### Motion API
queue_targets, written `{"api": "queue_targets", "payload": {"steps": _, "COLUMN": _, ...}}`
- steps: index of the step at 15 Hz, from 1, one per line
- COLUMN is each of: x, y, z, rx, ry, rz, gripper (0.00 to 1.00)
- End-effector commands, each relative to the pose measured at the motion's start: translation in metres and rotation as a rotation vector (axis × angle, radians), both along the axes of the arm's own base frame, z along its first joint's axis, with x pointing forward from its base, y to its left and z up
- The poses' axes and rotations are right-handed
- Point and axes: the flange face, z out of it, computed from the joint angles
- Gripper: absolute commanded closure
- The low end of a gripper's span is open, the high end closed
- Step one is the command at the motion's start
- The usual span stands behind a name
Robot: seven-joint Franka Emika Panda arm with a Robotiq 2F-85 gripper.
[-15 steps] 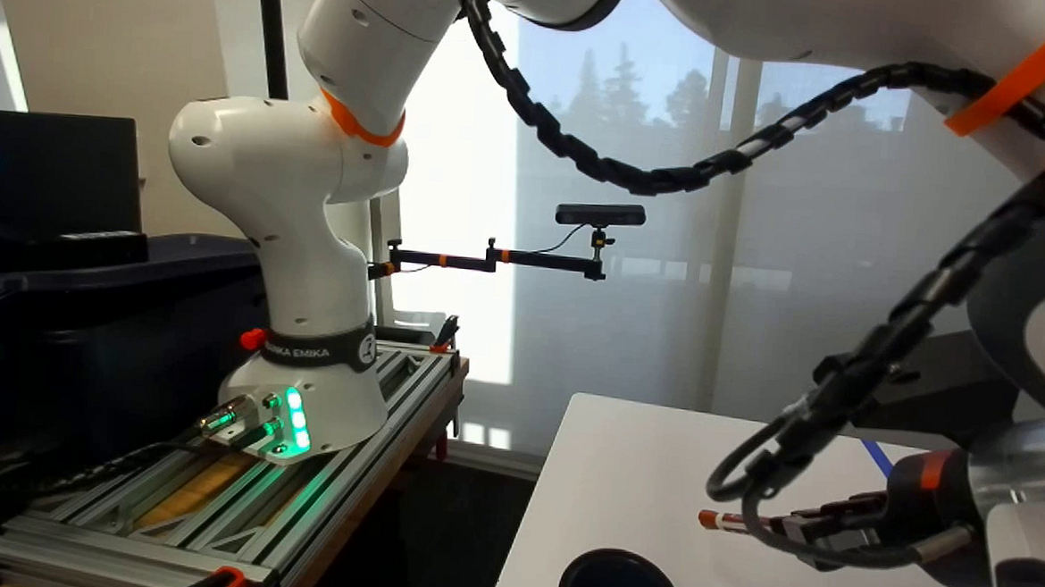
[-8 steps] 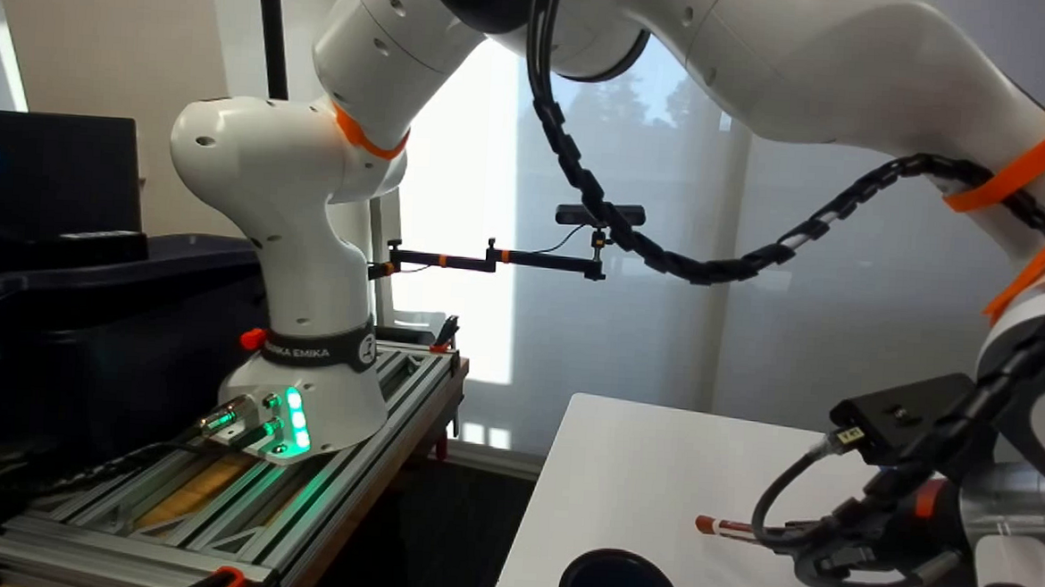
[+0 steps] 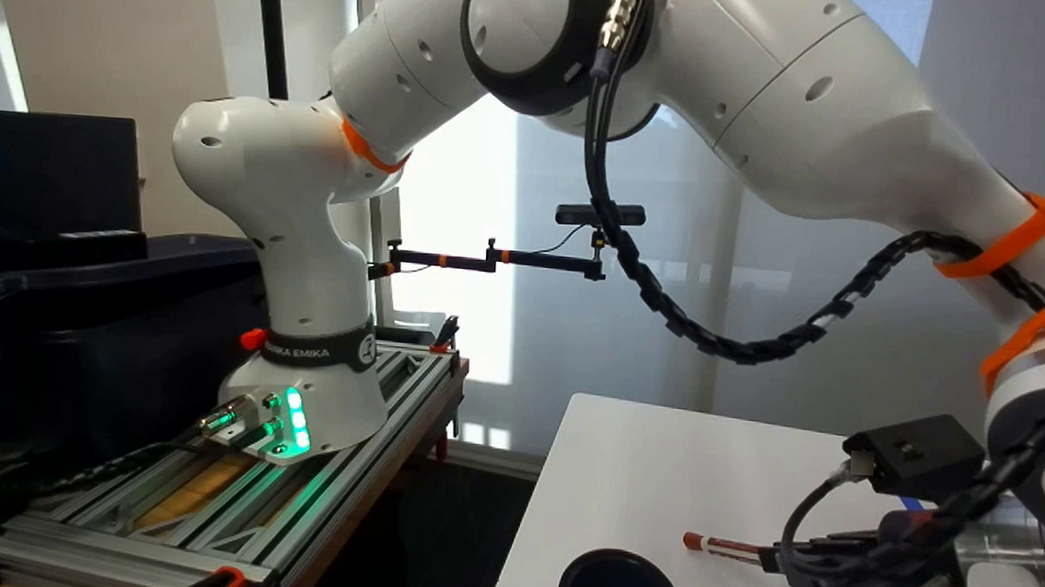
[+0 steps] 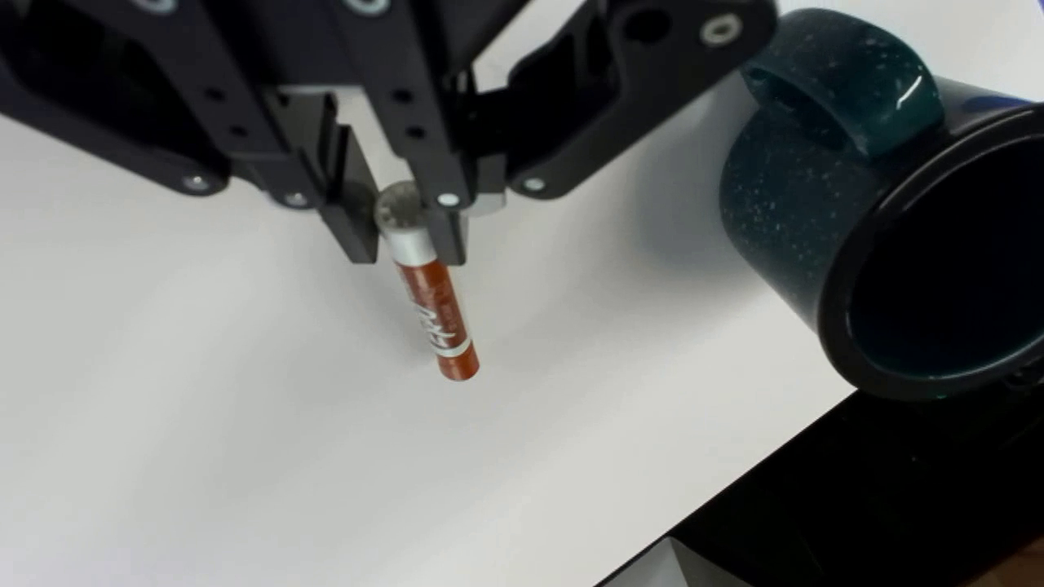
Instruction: Remove the marker from the mug
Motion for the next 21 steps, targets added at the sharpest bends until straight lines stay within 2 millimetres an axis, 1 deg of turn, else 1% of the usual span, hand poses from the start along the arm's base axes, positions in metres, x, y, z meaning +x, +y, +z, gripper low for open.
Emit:
{"api": "queue_targets", "payload": {"steps": 1, "x": 0.011, "y": 0.005, "z": -0.015, "rx": -0.065, "ry": 0.069, "rz": 0.044, "gripper": 0.95}}
{"api": "queue_targets", "payload": {"steps": 4, "x": 0.014, "y": 0.010, "z": -0.026, "rx": -0.121, "ry": 0.104, "rz": 0.087, "gripper": 0.95}}
{"api": "queue_targets", "payload": {"steps": 7, "x": 0.022, "y": 0.016, "z": -0.028, "rx": -0.189, "ry": 0.103, "rz": 0.147, "gripper": 0.95}}
{"api": "queue_targets", "payload": {"steps": 9, "x": 0.029, "y": 0.023, "z": -0.025, "rx": -0.230, "ry": 0.080, "rz": 0.195, "gripper": 0.95}}
{"api": "queue_targets", "payload": {"steps": 12, "x": 0.040, "y": 0.038, "z": -0.014, "rx": -0.300, "ry": 0.015, "rz": 0.283, "gripper": 0.95}}
{"api": "queue_targets", "payload": {"steps": 13, "x": 0.044, "y": 0.042, "z": -0.010, "rx": -0.317, "ry": -0.016, "rz": 0.304, "gripper": 0.53}}
{"api": "queue_targets", "payload": {"steps": 14, "x": 0.049, "y": 0.046, "z": -0.008, "rx": -0.346, "ry": -0.053, "rz": 0.333, "gripper": 0.53}}
{"api": "queue_targets", "payload": {"steps": 16, "x": 0.057, "y": 0.054, "z": -0.003, "rx": -0.367, "ry": -0.132, "rz": 0.352, "gripper": 0.39}}
{"api": "queue_targets", "payload": {"steps": 17, "x": 0.060, "y": 0.058, "z": 0.001, "rx": -0.376, "ry": -0.175, "rz": 0.360, "gripper": 0.30}}
{"api": "queue_targets", "payload": {"steps": 18, "x": 0.063, "y": 0.061, "z": 0.005, "rx": -0.376, "ry": -0.211, "rz": 0.362, "gripper": 0.23}}
{"api": "queue_targets", "payload": {"steps": 19, "x": 0.065, "y": 0.064, "z": 0.009, "rx": -0.379, "ry": -0.241, "rz": 0.367, "gripper": 0.15}}
{"api": "queue_targets", "payload": {"steps": 21, "x": 0.065, "y": 0.067, "z": 0.020, "rx": -0.389, "ry": -0.292, "rz": 0.379, "gripper": 0.01}}
